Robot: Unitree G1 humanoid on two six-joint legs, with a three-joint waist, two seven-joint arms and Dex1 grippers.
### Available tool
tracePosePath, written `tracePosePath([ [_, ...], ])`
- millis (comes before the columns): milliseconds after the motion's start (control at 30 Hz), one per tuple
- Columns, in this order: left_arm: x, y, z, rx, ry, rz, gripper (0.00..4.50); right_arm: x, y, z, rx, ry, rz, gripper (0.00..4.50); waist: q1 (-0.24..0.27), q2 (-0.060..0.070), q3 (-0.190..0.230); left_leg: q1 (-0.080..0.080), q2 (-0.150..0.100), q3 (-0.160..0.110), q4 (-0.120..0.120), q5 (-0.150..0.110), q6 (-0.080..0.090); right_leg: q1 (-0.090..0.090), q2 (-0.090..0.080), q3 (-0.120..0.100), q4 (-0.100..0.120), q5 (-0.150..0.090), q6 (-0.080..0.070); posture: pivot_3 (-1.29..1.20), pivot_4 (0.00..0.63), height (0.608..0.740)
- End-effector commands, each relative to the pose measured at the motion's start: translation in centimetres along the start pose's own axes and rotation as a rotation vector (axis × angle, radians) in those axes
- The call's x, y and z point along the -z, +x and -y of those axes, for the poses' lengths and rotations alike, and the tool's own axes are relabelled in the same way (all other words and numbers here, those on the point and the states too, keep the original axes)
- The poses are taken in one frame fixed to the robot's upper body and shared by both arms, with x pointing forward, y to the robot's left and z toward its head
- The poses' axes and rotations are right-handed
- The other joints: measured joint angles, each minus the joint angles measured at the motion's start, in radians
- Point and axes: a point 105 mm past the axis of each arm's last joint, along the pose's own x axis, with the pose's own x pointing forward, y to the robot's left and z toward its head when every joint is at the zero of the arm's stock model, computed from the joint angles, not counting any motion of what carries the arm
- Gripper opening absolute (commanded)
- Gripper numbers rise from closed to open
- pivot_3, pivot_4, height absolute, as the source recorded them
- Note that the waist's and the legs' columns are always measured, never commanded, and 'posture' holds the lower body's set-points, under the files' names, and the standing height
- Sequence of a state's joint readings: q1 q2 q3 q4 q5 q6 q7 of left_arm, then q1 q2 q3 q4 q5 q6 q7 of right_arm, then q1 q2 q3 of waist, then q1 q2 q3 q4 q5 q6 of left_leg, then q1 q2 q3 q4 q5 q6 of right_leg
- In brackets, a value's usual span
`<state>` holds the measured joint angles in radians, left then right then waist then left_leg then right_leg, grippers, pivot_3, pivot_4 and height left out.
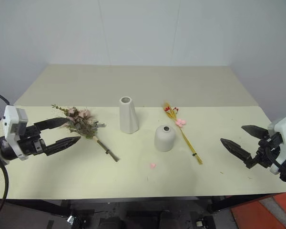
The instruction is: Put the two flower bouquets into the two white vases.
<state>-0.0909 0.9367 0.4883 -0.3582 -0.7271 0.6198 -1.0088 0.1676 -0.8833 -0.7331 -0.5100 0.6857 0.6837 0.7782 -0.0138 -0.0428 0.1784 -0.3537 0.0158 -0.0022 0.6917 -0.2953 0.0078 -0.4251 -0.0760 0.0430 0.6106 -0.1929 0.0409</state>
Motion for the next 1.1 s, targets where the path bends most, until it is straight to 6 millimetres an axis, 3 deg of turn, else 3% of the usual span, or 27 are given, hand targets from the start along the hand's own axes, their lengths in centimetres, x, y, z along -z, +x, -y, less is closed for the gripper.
tracePosePath([
  [33,-0.2,-0.2,0.2,0.030,0.028,-0.037,4.50,-0.9,-0.2,0.2,-0.007,-0.016,0.015,4.48,0.000,0.000,0.000,0.000,0.000,0.000,0.000,0.000,0.000,0.000,0.000,0.000,0.000,0.000,0.000,0.00,0.150,0.740],
  [333,-0.1,-0.1,0.5,0.057,-0.003,-0.044,4.50,-0.9,0.1,-0.3,-0.048,-0.008,-0.019,4.48,0.000,0.000,0.000,0.000,0.000,0.000,0.000,0.000,0.000,0.000,0.000,0.000,0.000,0.000,0.000,0.00,0.150,0.740],
  [567,-0.6,0.5,1.0,0.122,-0.015,-0.026,4.50,-1.1,2.2,-1.2,-0.137,-0.013,-0.108,4.48,-0.002,0.001,0.000,0.000,0.000,0.000,0.000,0.000,0.000,0.000,0.000,0.000,0.000,0.000,0.000,0.00,0.150,0.740],
  [767,-2.2,1.6,0.9,0.190,-0.031,0.036,4.50,-1.0,5.0,-2.3,-0.266,0.048,-0.274,4.48,-0.002,0.001,0.001,-0.001,0.000,0.000,0.000,0.000,0.000,-0.001,0.000,0.000,0.000,0.000,0.000,0.00,0.150,0.740],
  [967,-3.5,2.3,1.2,0.265,-0.005,0.074,4.50,-0.5,9.1,-1.6,-0.227,0.005,-0.411,4.48,-0.006,0.001,0.001,-0.002,0.000,0.000,0.000,0.000,0.000,-0.003,0.000,0.000,0.000,0.001,-0.001,0.00,0.150,0.740],
  [1100,-3.6,2.4,1.4,0.280,0.013,0.076,4.50,0.5,11.8,-1.0,-0.197,-0.056,-0.479,4.48,-0.008,0.001,0.001,-0.013,0.000,0.000,0.001,0.000,0.000,-0.014,0.000,0.000,0.001,0.006,-0.008,0.00,0.150,0.740],
])
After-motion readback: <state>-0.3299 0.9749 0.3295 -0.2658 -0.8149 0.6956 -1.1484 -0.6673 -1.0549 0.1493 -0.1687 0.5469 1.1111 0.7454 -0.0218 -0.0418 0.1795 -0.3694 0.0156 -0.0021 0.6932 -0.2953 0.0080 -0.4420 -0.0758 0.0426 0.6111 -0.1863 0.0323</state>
